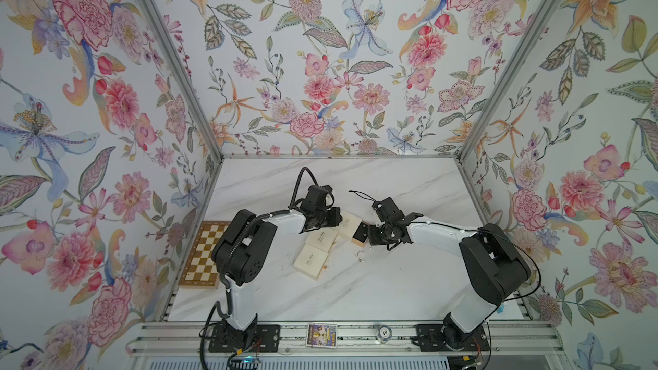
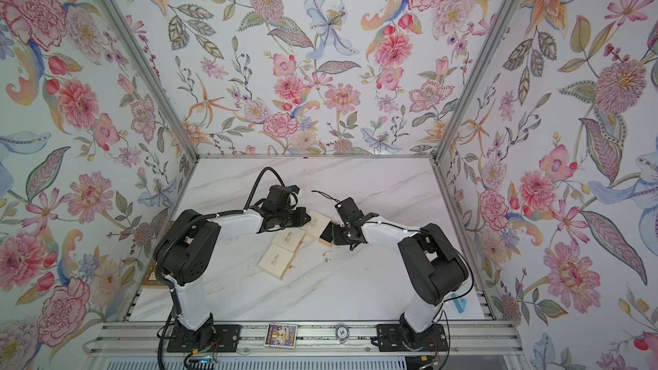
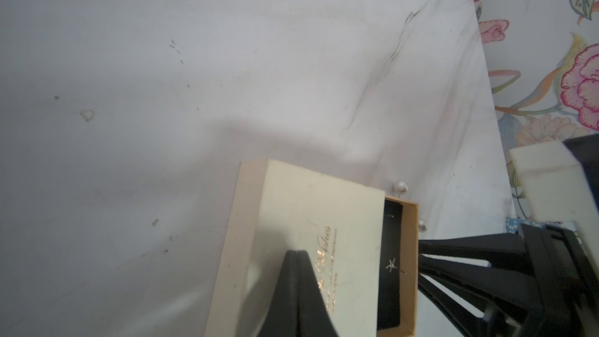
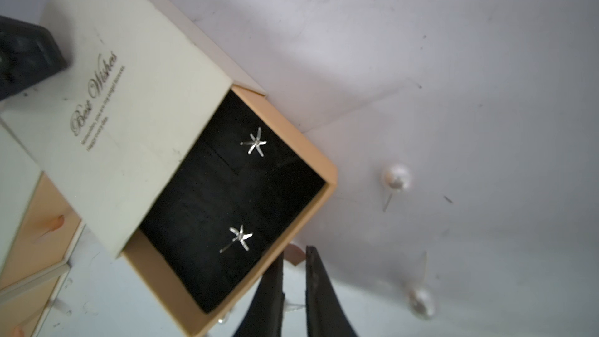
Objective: Take out the earrings from the drawer-style jewelry box
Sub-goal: Close the drawer of the jewelry box.
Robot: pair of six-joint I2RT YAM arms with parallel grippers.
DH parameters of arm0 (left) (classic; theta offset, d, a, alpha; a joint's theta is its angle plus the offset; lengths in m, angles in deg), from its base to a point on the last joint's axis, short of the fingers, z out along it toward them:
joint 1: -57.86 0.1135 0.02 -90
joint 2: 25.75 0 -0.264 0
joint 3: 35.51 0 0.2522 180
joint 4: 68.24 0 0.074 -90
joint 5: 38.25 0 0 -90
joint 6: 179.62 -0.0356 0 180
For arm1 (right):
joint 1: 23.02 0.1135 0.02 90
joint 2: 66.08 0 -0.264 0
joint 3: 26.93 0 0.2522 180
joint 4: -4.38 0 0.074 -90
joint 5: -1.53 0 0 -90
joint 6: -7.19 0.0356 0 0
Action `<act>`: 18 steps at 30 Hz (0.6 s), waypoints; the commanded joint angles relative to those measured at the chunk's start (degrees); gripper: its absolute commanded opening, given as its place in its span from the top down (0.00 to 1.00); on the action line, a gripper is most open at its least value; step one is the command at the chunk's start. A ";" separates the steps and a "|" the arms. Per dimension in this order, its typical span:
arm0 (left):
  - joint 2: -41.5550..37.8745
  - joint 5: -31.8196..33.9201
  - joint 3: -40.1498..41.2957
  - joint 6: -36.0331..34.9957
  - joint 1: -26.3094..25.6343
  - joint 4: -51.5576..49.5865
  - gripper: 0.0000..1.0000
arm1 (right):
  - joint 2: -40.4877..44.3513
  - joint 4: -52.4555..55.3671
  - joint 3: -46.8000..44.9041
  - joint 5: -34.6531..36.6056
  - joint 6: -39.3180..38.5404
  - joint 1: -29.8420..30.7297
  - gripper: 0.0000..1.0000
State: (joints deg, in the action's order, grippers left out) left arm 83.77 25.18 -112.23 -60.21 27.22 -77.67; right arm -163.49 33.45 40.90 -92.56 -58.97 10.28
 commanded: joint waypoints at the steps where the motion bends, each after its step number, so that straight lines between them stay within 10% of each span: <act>1: -1.50 1.65 0.62 -0.34 1.03 -0.84 1.00 | -0.75 -0.04 1.36 -0.46 -0.44 0.36 0.84; 18: 0.24 12.56 -7.05 -5.81 1.55 -12.07 1.00 | -0.24 0.07 1.09 -0.35 -0.66 0.28 0.84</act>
State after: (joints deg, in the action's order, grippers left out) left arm 82.28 35.08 -118.59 -64.39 28.34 -86.37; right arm -163.49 33.48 40.90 -92.56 -58.99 10.28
